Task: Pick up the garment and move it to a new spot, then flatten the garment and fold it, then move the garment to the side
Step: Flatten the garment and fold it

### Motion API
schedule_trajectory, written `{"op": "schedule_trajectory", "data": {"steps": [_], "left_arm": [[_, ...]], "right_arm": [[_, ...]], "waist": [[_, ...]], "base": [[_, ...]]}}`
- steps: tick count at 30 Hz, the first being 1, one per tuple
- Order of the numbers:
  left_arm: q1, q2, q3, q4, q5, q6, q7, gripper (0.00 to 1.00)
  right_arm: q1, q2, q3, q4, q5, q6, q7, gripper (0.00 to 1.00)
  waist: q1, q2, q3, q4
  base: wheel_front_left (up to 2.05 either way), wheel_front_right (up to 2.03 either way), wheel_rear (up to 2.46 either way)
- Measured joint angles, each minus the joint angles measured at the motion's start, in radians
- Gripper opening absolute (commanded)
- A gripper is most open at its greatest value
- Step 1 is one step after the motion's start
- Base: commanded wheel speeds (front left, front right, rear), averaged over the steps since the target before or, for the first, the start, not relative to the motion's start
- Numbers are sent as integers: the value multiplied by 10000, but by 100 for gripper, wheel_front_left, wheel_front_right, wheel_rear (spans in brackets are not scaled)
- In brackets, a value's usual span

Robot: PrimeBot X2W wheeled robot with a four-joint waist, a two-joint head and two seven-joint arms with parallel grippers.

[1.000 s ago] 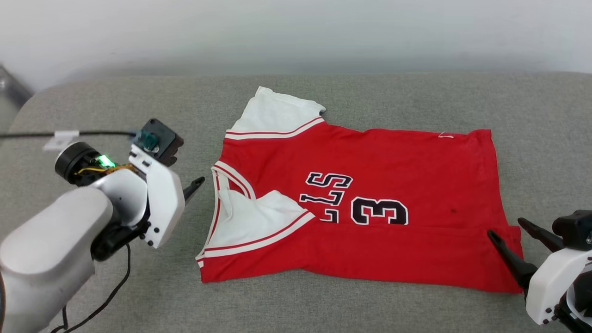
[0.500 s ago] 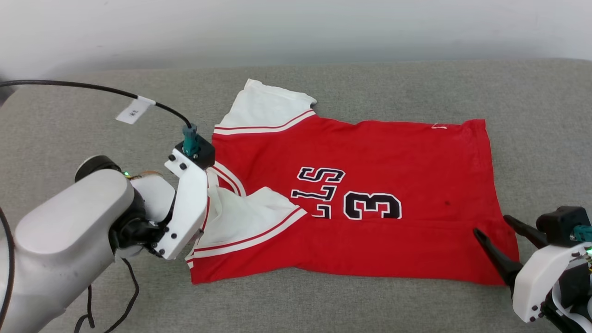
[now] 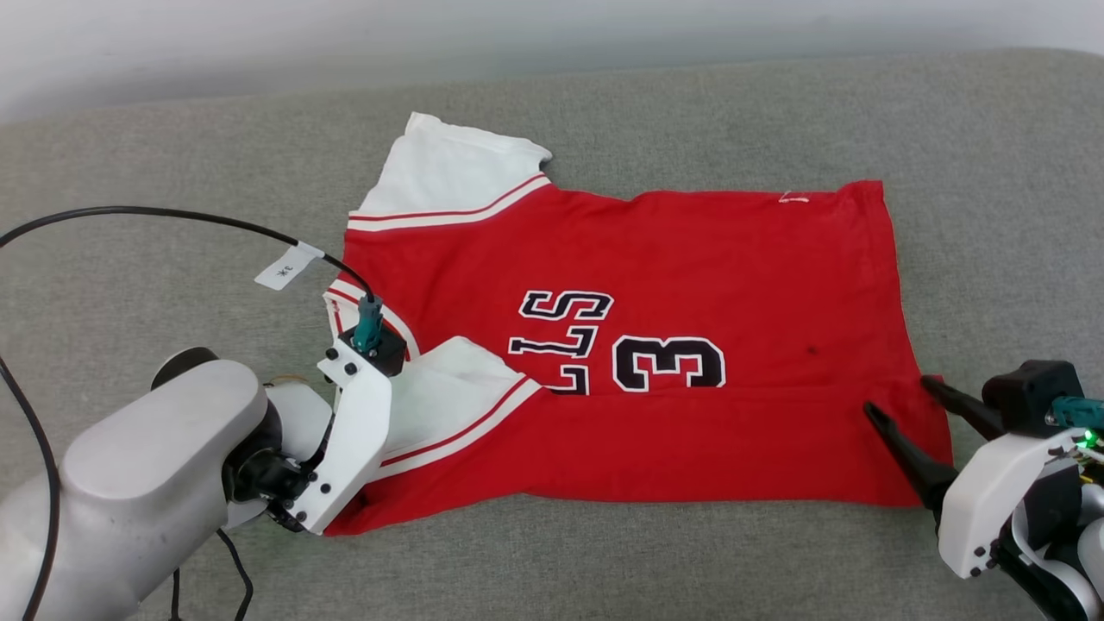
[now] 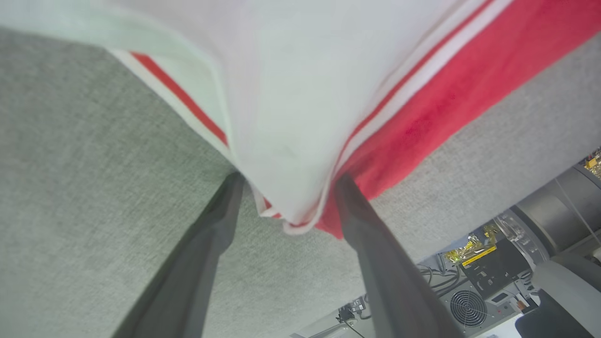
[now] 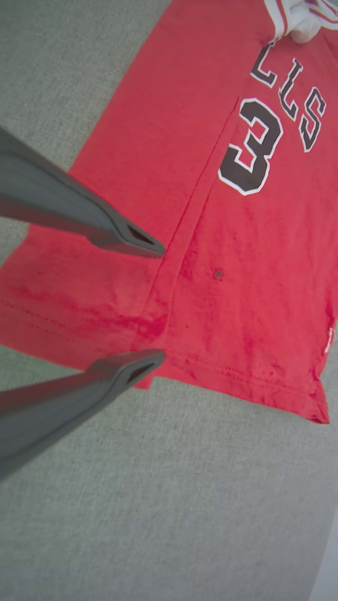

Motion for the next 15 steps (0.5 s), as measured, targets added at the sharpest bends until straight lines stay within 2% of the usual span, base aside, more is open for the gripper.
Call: {"op": "schedule_trajectory", "data": {"steps": [5,7,8,12,15], "left_arm": [[6,-100,-77,219,27,-109,-58,100],[5,-140,-96,291,31,-119,-86,13],[5,-163,-113,326,29,-127,-100,0],[55,-219,-151,232,4,-194,-575,0],[124,-205,-188,56,-36,-201,-842,0]], "right_arm": [[-235,2,52,33,17,0,-8,100],[-279,-21,44,56,35,0,27,100],[-344,-48,40,56,48,0,38,100],[-546,-456,69,-148,190,0,389,100],[-761,-1152,161,-389,311,0,997,100]], "waist": [[-1,0,248,-107],[-1,0,248,-105],[0,0,222,-97],[0,0,10,-34],[0,0,-184,64]], "base": [[0,0,0],[0,0,0],[0,0,0],[0,0,0],[0,0,0]]}}
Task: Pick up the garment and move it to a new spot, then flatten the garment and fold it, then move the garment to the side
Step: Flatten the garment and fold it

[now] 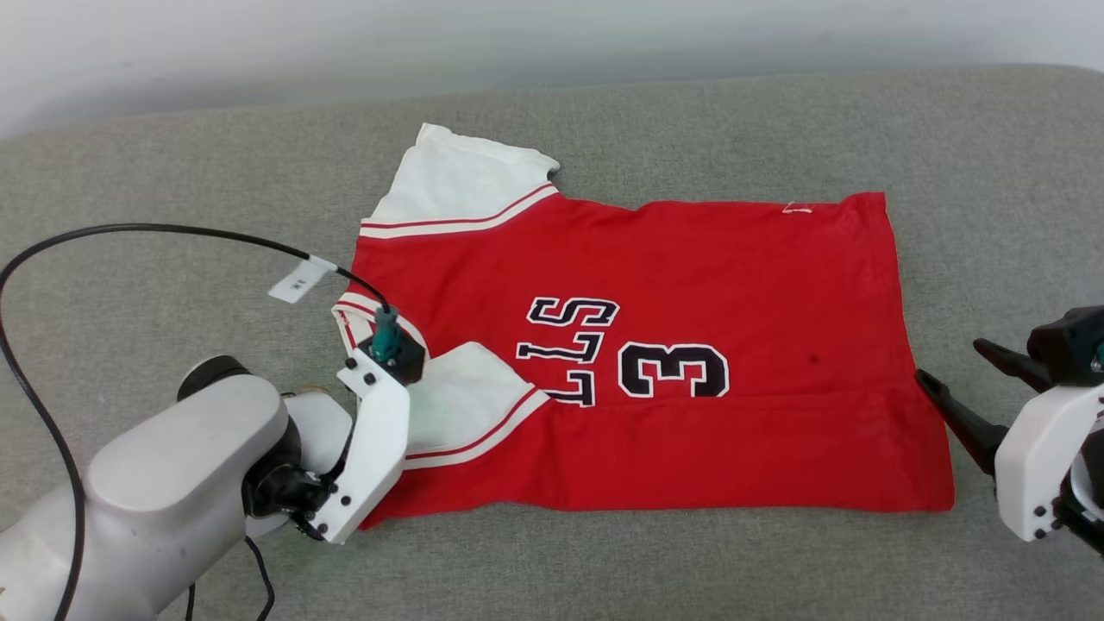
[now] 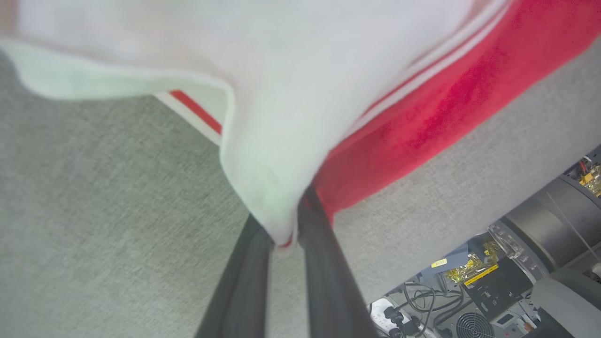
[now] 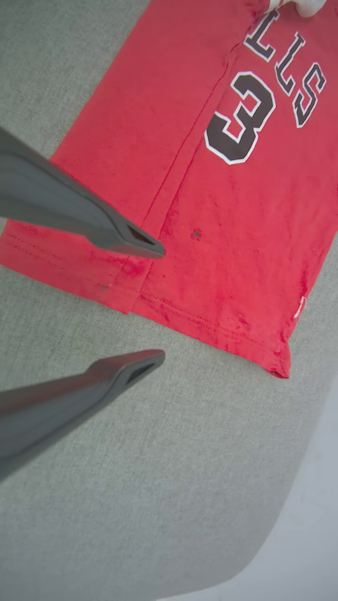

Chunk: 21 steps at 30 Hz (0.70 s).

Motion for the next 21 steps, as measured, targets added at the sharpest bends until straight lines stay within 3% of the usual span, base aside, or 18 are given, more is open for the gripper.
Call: {"op": "schedule_trajectory", "data": {"steps": [4,8,12,17,21], "left_arm": [[-1,63,-128,-359,128,-33,-125,0],[-5,186,-199,-706,67,-46,-153,0],[-132,267,-265,-980,167,-46,-232,0],[-256,244,-330,-1175,169,-48,-370,0],[-468,240,-370,-1200,238,-48,-495,0]], "right_arm": [[-314,-1009,577,-489,819,0,1618,100],[-735,-2182,1350,-1087,2113,0,4015,100],[-1161,-2936,1946,-1467,2819,-2,5810,100],[-1419,-2917,2408,-1317,3185,-2,7012,100],[-1469,-2362,2606,-840,3239,0,7122,100]], "waist": [[0,0,-193,157],[0,0,-247,290],[1,0,-143,402],[0,0,83,551],[0,0,333,672]], "base": [[0,0,0],[0,0,0],[0,0,0],[0,0,0],[0,0,0]]}}
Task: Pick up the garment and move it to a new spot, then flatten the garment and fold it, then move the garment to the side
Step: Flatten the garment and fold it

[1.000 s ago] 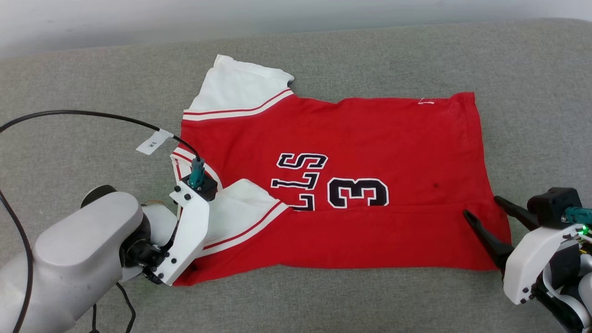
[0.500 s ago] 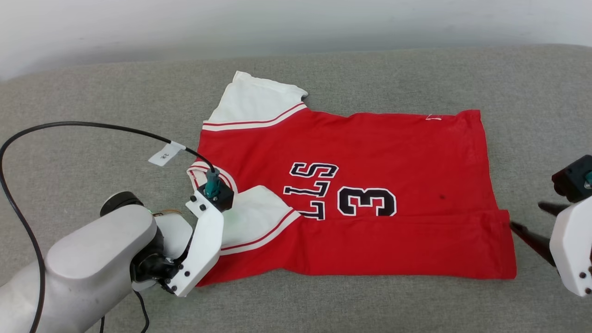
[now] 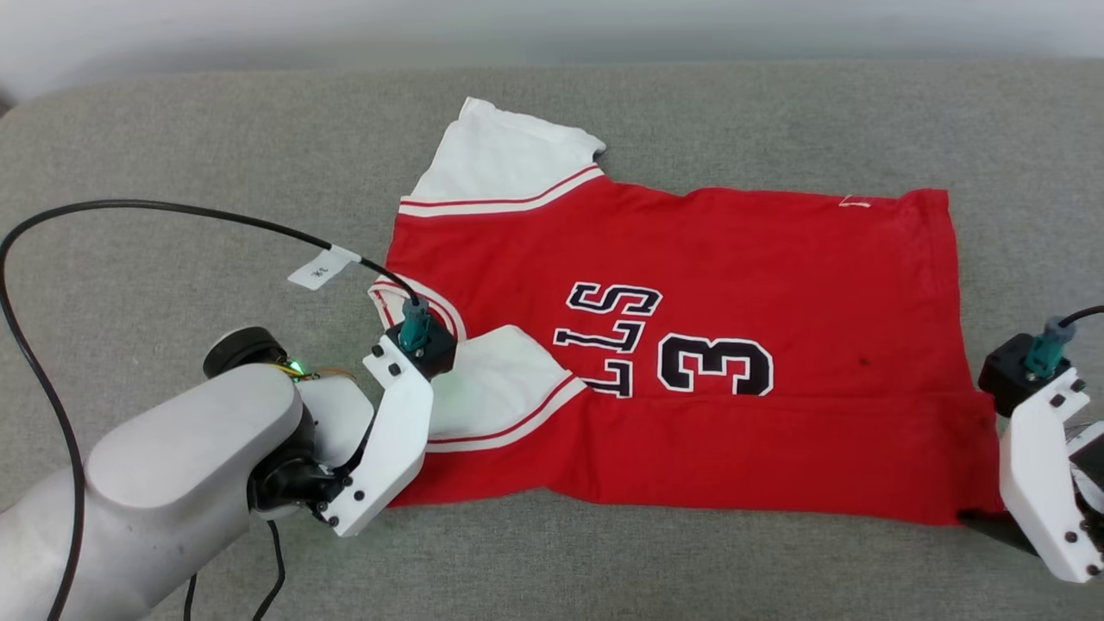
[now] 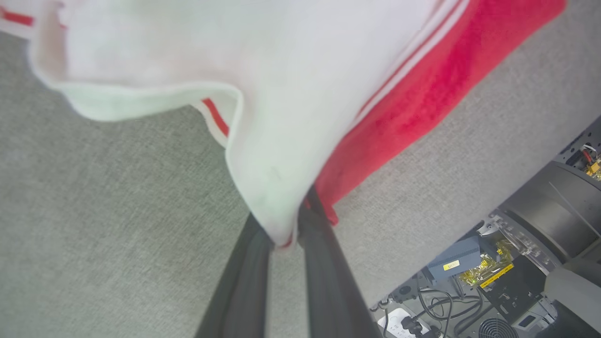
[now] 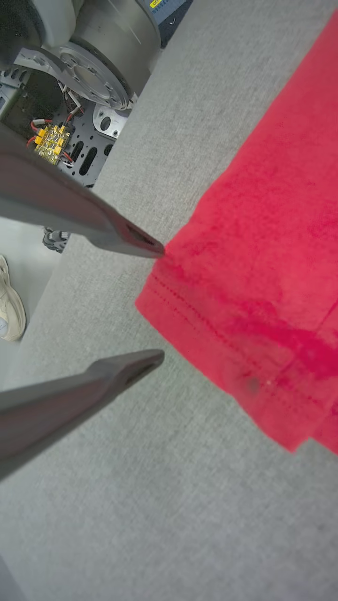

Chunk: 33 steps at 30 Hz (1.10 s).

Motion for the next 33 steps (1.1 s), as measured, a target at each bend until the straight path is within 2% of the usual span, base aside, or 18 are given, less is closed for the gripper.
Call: {"op": "schedule_trajectory", "data": {"steps": [5,10,11,12,13,21,33], "left_arm": [[-237,25,-50,-10,35,-10,-125,0],[-289,58,-96,12,61,-10,-209,0],[-288,69,-111,25,59,-10,-242,0],[-283,90,-125,46,56,-10,-253,0],[-268,105,-140,67,25,-10,-268,0],[234,293,-190,263,-295,-10,-627,0],[1359,1032,-215,-704,-736,6,-731,0]], "right_arm": [[-7,610,255,794,-8,-2,-309,100],[-23,667,577,1093,17,-2,-717,100],[-44,660,648,1118,63,-4,-803,95],[-68,644,715,1139,84,-4,-926,29],[-97,623,790,1145,136,-4,-1047,0],[-158,251,1195,836,629,-4,-2036,0],[1039,-1233,1022,-382,1402,-2,-2638,0]], "waist": [[0,0,342,143],[0,0,474,215],[0,0,461,202],[0,0,439,184],[-1,0,400,163],[0,0,-289,-15],[-1,0,-1462,-32]], "base": [[0,0,0],[0,0,0],[0,0,0],[0,0,0],[0,0,0],[0,0,0],[0,0,0]]}}
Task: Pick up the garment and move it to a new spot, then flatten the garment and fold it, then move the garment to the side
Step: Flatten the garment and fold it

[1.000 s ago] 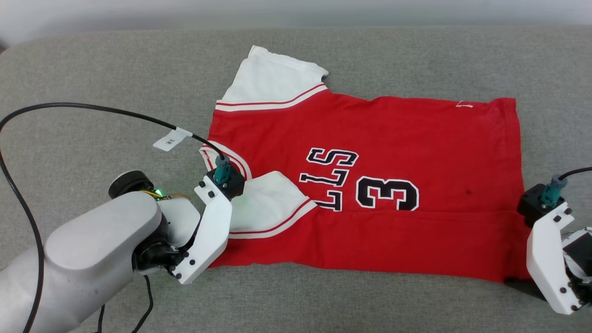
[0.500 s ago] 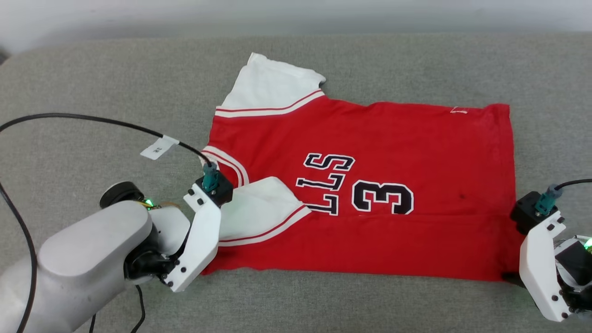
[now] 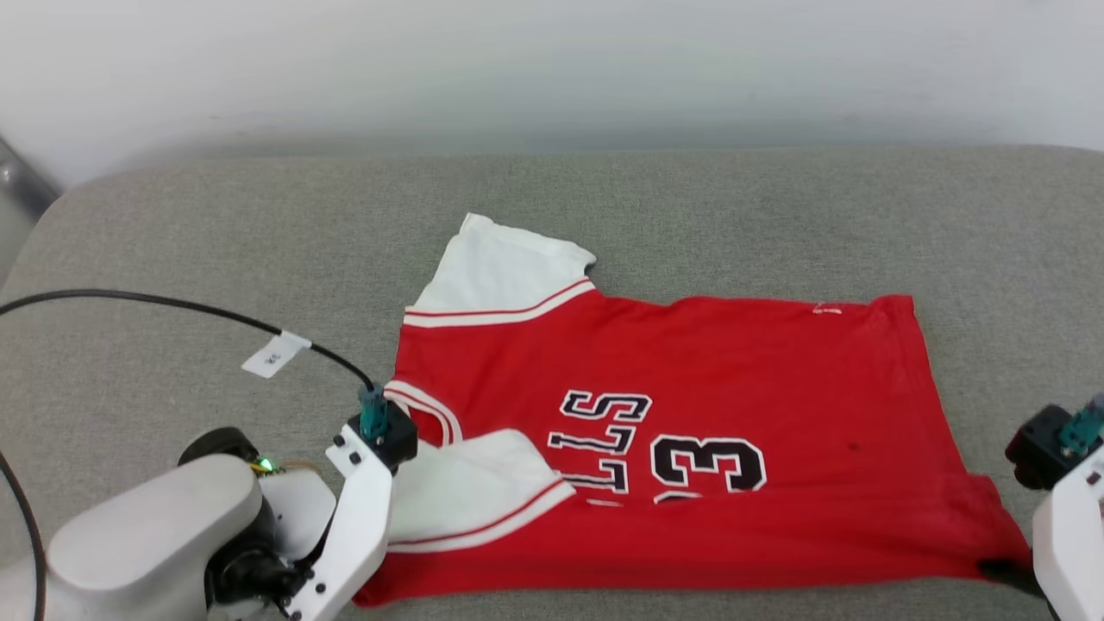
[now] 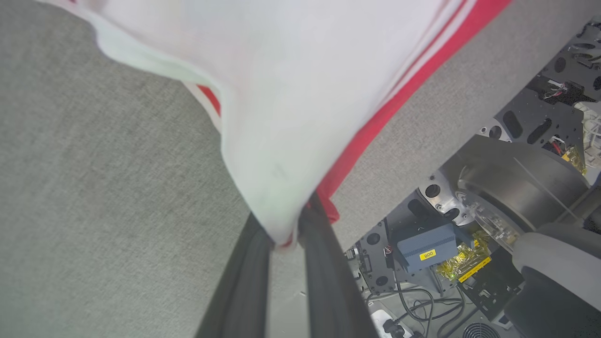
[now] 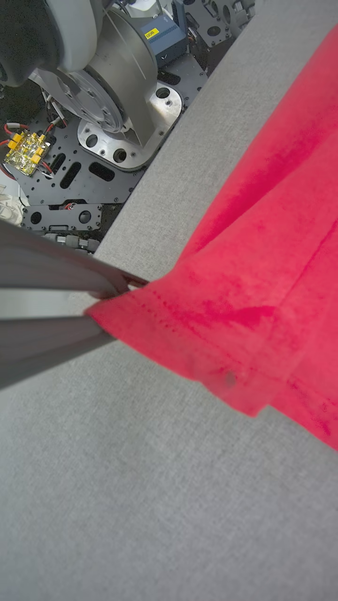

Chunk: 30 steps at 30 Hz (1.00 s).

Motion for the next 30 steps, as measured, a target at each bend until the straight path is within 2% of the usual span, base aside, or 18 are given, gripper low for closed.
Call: {"op": "schedule_trajectory", "data": {"steps": [7,14,15,16,17,18,22,26,30], "left_arm": [[880,113,-21,-487,-48,146,13,0],[1088,-90,12,-186,33,244,-109,0],[1097,-142,19,-127,40,265,-176,27],[1099,-180,23,-94,121,263,-303,100],[1106,-192,44,-46,123,263,-401,100],[1135,-186,115,-6,121,265,-531,100],[1132,10,418,-19,127,313,-970,100],[763,284,978,-165,324,477,-1745,100],[238,343,1384,-48,1191,663,-2846,100]], "right_arm": [[997,-205,-153,-75,54,2,-88,0],[1264,337,-182,569,-309,2,-94,0],[1265,456,-238,688,-322,2,-161,0],[1265,589,-307,792,-347,2,-247,22],[1265,696,-366,849,-372,2,-328,68],[1265,788,-441,884,-389,2,-445,100],[1254,940,-947,917,-683,2,-1135,100],[1191,1085,-1701,897,-1668,0,-2491,100],[1099,1806,-2828,882,-2675,2,-4305,100]], "waist": [[0,0,73,21],[1,0,325,24],[1,0,331,24],[0,0,324,24],[1,0,308,22],[0,0,281,16],[1,0,86,-4],[0,0,-161,-25],[0,0,-292,-118]], "base": [[0,0,0],[0,0,0],[0,0,0],[0,0,0],[0,0,0],[0,0,0],[0,0,0],[0,0,0],[0,0,0]]}}
